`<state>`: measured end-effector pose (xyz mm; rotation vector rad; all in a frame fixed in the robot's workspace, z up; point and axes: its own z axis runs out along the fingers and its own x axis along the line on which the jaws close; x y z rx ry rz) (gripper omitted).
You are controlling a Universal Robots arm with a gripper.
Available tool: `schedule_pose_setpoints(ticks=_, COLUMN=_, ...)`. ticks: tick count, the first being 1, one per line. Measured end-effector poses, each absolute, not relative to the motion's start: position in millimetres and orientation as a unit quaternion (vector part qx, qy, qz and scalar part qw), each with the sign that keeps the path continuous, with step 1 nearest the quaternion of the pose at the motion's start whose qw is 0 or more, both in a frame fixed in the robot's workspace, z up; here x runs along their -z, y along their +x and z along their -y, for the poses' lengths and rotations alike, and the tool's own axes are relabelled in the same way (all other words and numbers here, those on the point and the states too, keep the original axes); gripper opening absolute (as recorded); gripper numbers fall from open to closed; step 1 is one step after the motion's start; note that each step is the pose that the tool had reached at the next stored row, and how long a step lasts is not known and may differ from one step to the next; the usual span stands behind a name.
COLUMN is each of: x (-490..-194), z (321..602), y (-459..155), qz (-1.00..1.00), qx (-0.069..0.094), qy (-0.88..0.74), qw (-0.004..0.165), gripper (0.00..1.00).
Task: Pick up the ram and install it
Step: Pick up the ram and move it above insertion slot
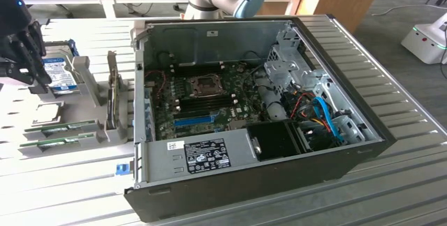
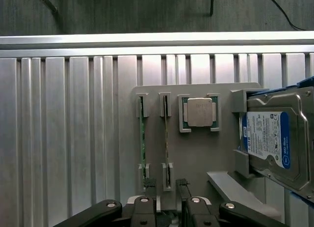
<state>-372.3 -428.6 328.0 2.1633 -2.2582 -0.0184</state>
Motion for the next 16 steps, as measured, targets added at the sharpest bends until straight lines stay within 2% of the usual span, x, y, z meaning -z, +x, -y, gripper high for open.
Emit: schedule_pose_setpoints(ticks=16, x=-298.8, z=428.6, y=-372.3, qz=0.722, qx=0.006, qy=0.692, qw=0.007, gripper=0.30)
